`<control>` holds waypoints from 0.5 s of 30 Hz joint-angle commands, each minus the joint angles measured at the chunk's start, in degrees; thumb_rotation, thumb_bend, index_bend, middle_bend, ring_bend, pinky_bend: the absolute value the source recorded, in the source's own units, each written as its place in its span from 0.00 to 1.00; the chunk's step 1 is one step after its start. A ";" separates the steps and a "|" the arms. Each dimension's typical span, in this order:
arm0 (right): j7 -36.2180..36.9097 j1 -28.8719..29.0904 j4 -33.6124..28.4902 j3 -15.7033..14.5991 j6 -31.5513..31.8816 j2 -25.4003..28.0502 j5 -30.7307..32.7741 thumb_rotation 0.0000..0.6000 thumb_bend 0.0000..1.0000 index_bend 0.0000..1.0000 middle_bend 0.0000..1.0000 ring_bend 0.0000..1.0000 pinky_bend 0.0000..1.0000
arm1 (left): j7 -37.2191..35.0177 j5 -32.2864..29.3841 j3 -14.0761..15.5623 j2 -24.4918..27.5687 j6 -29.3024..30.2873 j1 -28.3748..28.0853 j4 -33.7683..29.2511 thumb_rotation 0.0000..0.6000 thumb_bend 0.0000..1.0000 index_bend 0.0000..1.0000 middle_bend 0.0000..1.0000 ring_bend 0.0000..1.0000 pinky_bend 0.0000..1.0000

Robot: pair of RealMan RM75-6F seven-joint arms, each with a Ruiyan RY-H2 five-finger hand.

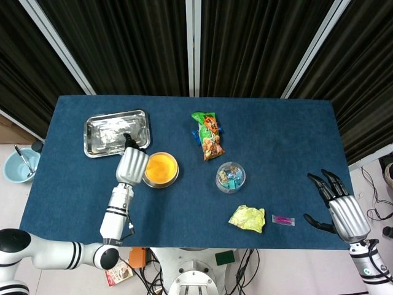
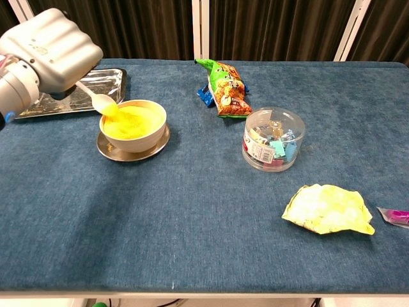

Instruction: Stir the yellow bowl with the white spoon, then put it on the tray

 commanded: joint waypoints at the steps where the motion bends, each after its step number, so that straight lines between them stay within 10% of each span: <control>1: 0.15 -0.12 0.10 -0.03 0.14 0.03 0.06 1.00 0.18 0.06 0.14 0.00 0.10 | 4.45 2.35 1.88 -1.67 1.41 -0.98 2.21 1.00 0.45 0.60 0.53 0.37 0.24; 15: 0.96 -0.24 0.54 -0.14 0.13 0.02 0.11 1.00 0.18 0.06 0.14 0.00 0.10 | 9.78 2.90 3.45 -8.33 -0.95 -1.31 11.47 1.00 0.45 0.60 0.54 0.37 0.25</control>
